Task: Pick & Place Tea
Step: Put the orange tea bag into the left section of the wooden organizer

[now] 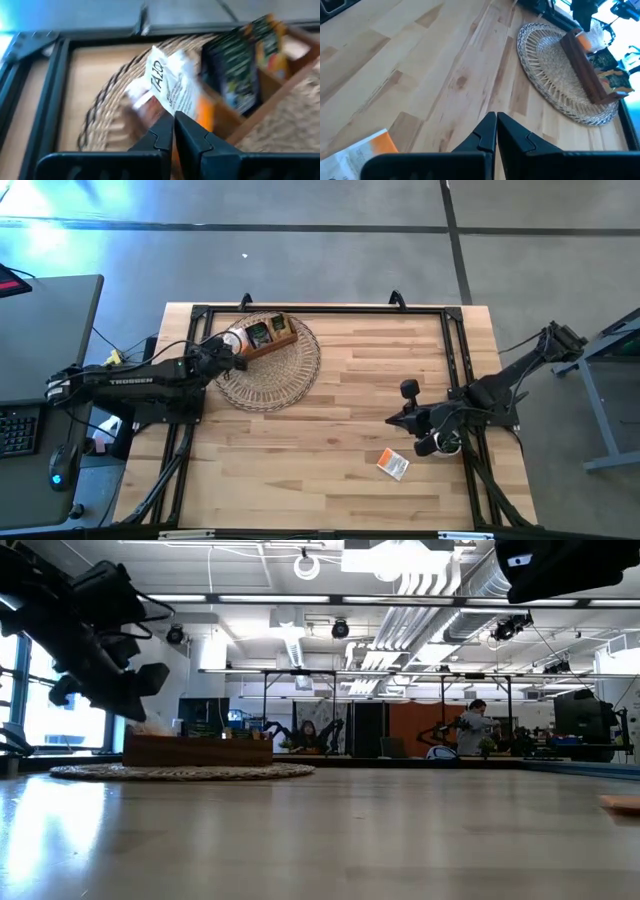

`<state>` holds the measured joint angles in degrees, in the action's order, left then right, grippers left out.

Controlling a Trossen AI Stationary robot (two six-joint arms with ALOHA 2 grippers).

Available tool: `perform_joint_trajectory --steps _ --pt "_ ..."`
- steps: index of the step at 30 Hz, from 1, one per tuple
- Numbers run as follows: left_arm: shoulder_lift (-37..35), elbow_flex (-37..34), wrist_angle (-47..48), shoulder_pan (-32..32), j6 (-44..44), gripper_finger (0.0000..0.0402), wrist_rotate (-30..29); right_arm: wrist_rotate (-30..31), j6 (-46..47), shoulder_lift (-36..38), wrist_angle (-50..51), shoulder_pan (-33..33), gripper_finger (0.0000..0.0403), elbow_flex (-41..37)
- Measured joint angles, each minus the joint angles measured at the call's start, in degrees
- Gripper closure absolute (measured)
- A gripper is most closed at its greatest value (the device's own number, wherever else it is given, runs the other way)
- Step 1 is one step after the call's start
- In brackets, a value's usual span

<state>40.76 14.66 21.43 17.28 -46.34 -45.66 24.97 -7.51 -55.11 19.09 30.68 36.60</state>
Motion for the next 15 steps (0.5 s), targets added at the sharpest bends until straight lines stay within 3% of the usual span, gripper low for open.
perform_joint_trajectory --steps 7,15 --pt "0.0 0.0 -9.0 0.0 12.2 0.0350 -1.8 -1.5 -2.0 0.0 -0.6 -1.9 0.0392 0.1" --pt "0.0 0.0 -5.8 0.0 11.5 0.0292 -4.3 -1.5 -2.0 0.0 -0.5 -3.1 0.0392 0.1"
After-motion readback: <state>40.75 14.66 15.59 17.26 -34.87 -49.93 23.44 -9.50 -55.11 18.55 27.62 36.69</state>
